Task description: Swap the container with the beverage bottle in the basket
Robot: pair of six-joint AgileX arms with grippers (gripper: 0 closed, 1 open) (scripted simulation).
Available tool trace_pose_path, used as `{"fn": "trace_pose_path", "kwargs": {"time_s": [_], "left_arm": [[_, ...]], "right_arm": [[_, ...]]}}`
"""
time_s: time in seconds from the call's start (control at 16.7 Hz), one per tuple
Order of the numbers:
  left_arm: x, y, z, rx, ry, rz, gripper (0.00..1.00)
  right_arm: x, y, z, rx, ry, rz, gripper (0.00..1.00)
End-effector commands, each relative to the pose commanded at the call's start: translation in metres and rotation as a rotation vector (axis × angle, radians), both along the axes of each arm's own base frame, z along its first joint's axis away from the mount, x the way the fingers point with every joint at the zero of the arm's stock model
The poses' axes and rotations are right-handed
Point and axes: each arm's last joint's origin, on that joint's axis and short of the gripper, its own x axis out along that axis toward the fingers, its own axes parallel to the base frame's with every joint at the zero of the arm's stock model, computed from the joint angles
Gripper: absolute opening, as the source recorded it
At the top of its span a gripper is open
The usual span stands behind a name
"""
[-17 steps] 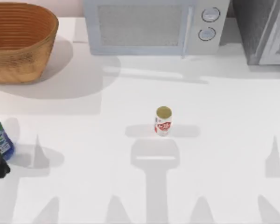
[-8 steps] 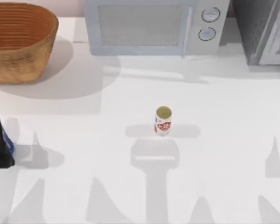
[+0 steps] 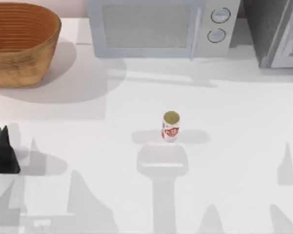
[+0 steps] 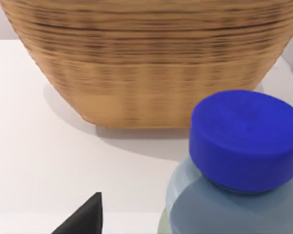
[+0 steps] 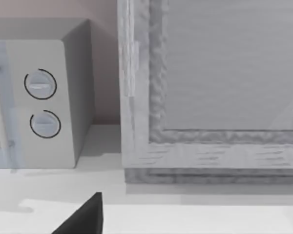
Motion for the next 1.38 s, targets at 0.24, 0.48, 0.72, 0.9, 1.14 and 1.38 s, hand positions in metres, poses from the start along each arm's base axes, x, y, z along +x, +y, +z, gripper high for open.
{"fn": "trace_pose_path", "kwargs": {"time_s": [0.24, 0.48, 0.72, 0.9, 1.14, 1.38], "left_arm": [[0.000, 0.003, -0.016, -0.006, 0.057, -0.002, 1.00], [-0.002, 0.004, -0.023, -0.011, 0.087, -0.003, 1.00], [-0.002, 0.004, -0.023, -0.011, 0.088, -0.003, 1.00], [0.014, 0.006, -0.019, -0.008, 0.065, -0.006, 1.00], [0.021, 0.006, -0.025, -0.011, 0.089, -0.002, 1.00], [0.035, 0.005, -0.029, -0.011, 0.088, -0.003, 1.00]], "right_arm": [[0.000, 0.000, 0.000, 0.000, 0.000, 0.000, 1.00], [0.000, 0.000, 0.000, 0.000, 0.000, 0.000, 1.00], [0.000, 0.000, 0.000, 0.000, 0.000, 0.000, 1.00], [0.000, 0.000, 0.000, 0.000, 0.000, 0.000, 1.00], [0.000, 0.000, 0.000, 0.000, 0.000, 0.000, 1.00], [0.000, 0.000, 0.000, 0.000, 0.000, 0.000, 1.00]]}}
